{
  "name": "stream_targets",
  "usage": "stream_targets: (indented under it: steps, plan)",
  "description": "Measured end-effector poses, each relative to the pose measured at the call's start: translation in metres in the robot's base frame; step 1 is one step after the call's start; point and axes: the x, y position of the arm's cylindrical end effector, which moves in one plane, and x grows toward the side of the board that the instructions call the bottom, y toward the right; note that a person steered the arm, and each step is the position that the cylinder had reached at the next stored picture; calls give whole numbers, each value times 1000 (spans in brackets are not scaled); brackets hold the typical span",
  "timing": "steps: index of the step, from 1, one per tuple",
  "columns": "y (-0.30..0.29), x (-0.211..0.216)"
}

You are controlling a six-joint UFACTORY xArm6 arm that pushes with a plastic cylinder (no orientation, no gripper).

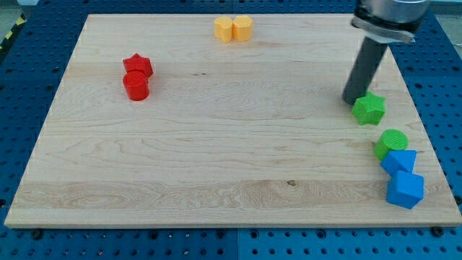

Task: Move the green star close to the green circle

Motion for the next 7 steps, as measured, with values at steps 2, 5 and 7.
stream_targets:
  steps: [2,5,7]
  plan:
    - [35,-10]
    - [47,8]
    - [48,22]
